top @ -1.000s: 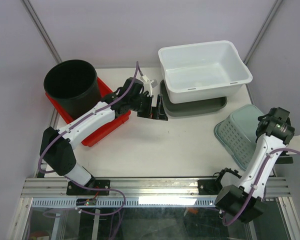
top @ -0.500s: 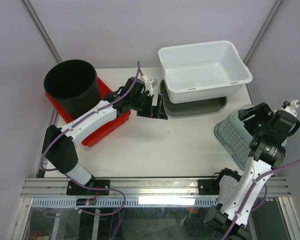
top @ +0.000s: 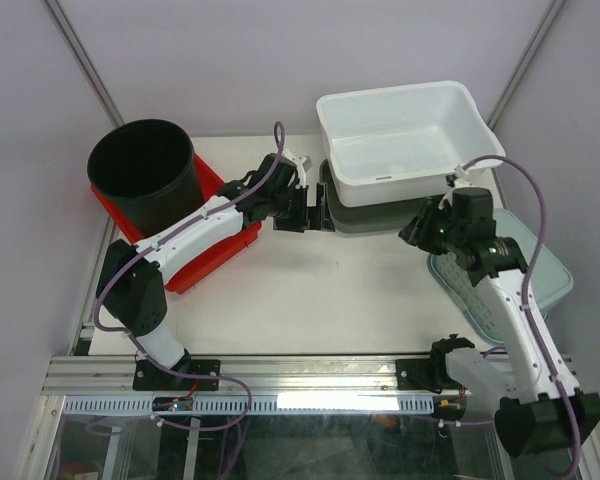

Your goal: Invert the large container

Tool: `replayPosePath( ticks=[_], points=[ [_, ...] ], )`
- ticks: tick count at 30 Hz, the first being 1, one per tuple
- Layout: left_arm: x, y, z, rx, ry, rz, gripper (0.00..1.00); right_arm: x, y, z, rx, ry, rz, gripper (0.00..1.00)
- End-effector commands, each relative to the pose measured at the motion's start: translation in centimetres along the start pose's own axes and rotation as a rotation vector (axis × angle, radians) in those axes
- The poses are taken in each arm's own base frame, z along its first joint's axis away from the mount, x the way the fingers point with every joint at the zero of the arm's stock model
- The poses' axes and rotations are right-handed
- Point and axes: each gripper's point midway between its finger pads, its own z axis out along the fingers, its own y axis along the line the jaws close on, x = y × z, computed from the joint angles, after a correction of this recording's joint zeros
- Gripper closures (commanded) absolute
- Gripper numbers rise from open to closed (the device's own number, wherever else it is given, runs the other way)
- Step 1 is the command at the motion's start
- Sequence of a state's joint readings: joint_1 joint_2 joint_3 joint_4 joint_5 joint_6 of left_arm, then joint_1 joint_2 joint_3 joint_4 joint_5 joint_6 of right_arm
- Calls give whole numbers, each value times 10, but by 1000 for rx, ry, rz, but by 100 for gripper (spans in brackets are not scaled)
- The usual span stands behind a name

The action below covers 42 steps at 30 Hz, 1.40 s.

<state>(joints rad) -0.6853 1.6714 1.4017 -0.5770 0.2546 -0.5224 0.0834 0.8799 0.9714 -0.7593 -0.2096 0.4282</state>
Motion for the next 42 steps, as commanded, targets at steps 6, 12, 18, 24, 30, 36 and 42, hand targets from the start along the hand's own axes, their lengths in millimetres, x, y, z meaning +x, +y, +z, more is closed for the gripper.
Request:
replayPosePath(
  ticks=[6,12,18,24,30,36,42],
  points=[
    [-37,-8,-23,16,-141,-31,1,-10,-56,43,411,-40,-118,61],
    [-42,-7,-27,29,-148,-34,1,-23,-91,35,571,-45,-130,60],
    [-50,-9,-30,42,-156,-31,1,-42,-120,25,646,-79,-96,60],
    [-53,-13,-33,53,-162,-27,1,-77,-144,23,686,-175,-24,59],
    [-59,-19,-38,61,-175,-19,1,-100,-150,32,692,-209,17,59],
    [-71,-23,-45,56,-200,-2,1,-114,-111,25,523,-227,38,58],
    [-105,-25,-71,26,-282,41,1,-107,-79,-16,412,-230,-30,38]
  ],
)
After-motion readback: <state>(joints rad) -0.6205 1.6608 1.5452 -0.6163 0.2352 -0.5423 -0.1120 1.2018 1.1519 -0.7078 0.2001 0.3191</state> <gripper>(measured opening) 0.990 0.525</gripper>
